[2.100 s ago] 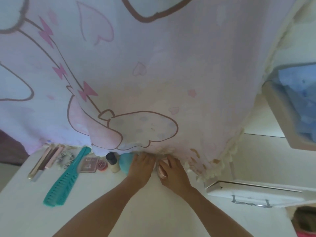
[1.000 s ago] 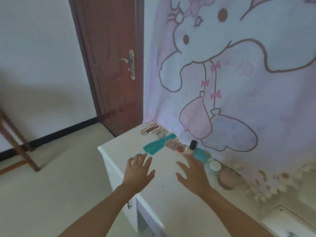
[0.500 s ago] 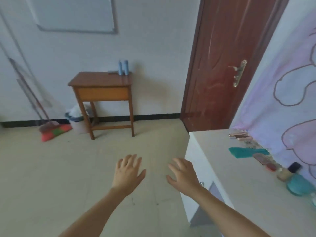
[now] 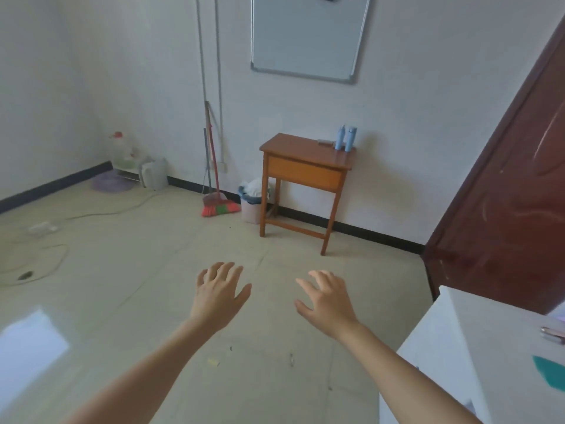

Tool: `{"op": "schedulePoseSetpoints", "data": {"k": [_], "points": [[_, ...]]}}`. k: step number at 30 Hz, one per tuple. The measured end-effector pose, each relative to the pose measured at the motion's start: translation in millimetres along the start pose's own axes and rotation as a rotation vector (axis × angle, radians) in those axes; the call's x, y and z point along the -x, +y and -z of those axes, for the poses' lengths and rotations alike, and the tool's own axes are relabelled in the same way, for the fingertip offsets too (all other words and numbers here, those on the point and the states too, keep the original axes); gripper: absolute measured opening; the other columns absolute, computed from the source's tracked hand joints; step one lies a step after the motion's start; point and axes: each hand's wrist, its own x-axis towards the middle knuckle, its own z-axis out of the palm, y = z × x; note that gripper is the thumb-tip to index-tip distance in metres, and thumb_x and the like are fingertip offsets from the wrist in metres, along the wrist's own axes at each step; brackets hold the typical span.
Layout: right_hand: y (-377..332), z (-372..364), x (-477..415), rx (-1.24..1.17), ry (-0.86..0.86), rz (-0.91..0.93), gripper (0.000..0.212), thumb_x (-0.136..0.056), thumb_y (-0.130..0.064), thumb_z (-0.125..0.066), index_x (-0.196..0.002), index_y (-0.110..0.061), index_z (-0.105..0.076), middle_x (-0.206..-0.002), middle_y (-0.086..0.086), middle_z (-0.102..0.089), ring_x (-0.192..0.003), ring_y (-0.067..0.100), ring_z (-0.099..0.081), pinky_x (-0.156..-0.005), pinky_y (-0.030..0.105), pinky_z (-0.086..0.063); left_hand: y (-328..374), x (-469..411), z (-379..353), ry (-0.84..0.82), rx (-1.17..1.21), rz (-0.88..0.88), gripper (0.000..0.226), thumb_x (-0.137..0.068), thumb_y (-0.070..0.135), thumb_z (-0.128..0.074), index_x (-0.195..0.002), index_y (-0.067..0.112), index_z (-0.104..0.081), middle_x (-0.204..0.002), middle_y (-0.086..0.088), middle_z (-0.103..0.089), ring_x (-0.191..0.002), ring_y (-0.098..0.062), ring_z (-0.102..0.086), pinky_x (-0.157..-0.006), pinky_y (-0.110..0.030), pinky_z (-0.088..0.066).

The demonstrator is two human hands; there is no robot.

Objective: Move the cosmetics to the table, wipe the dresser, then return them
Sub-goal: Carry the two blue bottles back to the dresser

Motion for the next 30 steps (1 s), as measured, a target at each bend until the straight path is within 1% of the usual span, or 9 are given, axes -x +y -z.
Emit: {"op": "schedulePoseSetpoints", "data": {"k": [7,9,12,14,18,22,24,27,30], "points": [[-13.9,7.2,-73.9,0.017,-0.093,0.037,0.046,-0.074,-0.048,-0.038,-0.096,-0.022,-0.07,-0.095,0.005,-0.068,-0.088,0.022,-0.066,-0.067,0.035,-0.054,-42.3,-47.3,19.1,0.105,-0.01,0.005,0.05,-0.08,0.048,-0.035,-0.098,0.013,-0.066,-0.1,-0.007,-0.069,-0.095,-0.032,-0.064,-0.079,-0.05,-0.049],[-19.6,7.0,-106.9,0.0,-0.098,0.024,0.053,-0.075,-0.049,-0.035,-0.105,-0.021,-0.068,-0.104,0.009,-0.067,-0.097,0.027,-0.064,-0.074,0.04,-0.053,-62.6,-70.1,24.8,0.123,-0.016,0.006,0.051,-0.08,0.048,-0.035,-0.101,0.013,-0.065,-0.102,-0.007,-0.068,-0.096,-0.032,-0.064,-0.079,-0.05,-0.049],[-29.0,4.3,-157.3,-0.035,-0.134,-0.006,0.077,-0.074,-0.058,-0.012,-0.137,-0.025,-0.042,-0.141,0.013,-0.041,-0.132,0.03,-0.035,-0.104,0.045,-0.029,-97.1,-109.2,29.8,0.13,-0.042,0.004,0.055,-0.081,0.049,-0.034,-0.109,0.011,-0.062,-0.109,-0.011,-0.066,-0.102,-0.035,-0.062,-0.079,-0.051,-0.05],[-32.4,-0.7,-184.7,-0.029,-0.148,-0.04,0.087,-0.068,-0.062,0.001,-0.144,-0.029,-0.026,-0.15,0.007,-0.026,-0.139,0.024,-0.019,-0.109,0.04,-0.019,-116.7,-133.4,31.2,0.11,-0.059,-0.008,0.057,-0.081,0.05,-0.034,-0.112,0.01,-0.06,-0.113,-0.012,-0.065,-0.106,-0.036,-0.06,-0.08,-0.051,-0.05],[-37.9,-13.2,-232.6,-0.035,-0.185,-0.117,0.083,-0.072,-0.065,0.0,-0.146,-0.032,-0.018,-0.153,0.004,-0.018,-0.141,0.021,-0.013,-0.112,0.039,-0.015,-152.6,-173.7,23.6,0.076,-0.083,-0.021,0.058,-0.085,0.052,-0.029,-0.112,0.011,-0.06,-0.114,-0.012,-0.065,-0.106,-0.035,-0.061,-0.079,-0.049,-0.051],[-36.8,-29.1,-262.3,-0.044,-0.248,-0.162,0.056,-0.095,-0.048,-0.033,-0.146,-0.029,-0.019,-0.154,0.006,-0.014,-0.141,0.021,-0.011,-0.112,0.037,-0.015,-175.1,-208.8,-1.6,0.012,-0.06,-0.02,0.059,-0.084,0.052,-0.03,-0.113,0.011,-0.061,-0.115,-0.013,-0.064,-0.107,-0.035,-0.06,-0.08,-0.049,-0.05],[-29.9,-38.4,-274.9,-0.051,-0.274,-0.162,0.06,-0.092,-0.051,-0.031,-0.146,-0.028,-0.021,-0.154,0.008,-0.013,-0.141,0.022,-0.011,-0.111,0.038,-0.016,-178.3,-226.1,-18.9,-0.032,-0.046,-0.027,0.06,-0.086,0.053,-0.027,-0.112,0.011,-0.062,-0.115,-0.012,-0.064,-0.106,-0.035,-0.061,-0.08,-0.049,-0.05],[-5.1,-53.9,-299.4,-0.073,-0.285,-0.186,0.074,-0.078,-0.058,-0.015,-0.145,-0.028,-0.022,-0.154,0.009,-0.011,-0.142,0.024,-0.008,-0.112,0.042,-0.014,-173.7,-262.1,-39.3,-0.093,-0.024,-0.049,0.06,-0.086,0.053,-0.027,-0.112,0.011,-0.062,-0.114,-0.013,-0.064,-0.106,-0.036,-0.06,-0.08,-0.049,-0.05],[30.2,-69.3,-330.3,-0.056,-0.282,-0.211,0.077,-0.076,-0.061,-0.011,-0.145,-0.03,-0.021,-0.155,0.009,-0.009,-0.143,0.023,-0.006,-0.113,0.042,-0.014,-164.2,-310.8,-56.9,-0.072,0.019,-0.076,0.066,-0.083,0.056,-0.024,-0.121,0.012,-0.056,-0.127,-0.014,-0.057,-0.119,-0.037,-0.051,-0.091,-0.05,-0.044]]}}
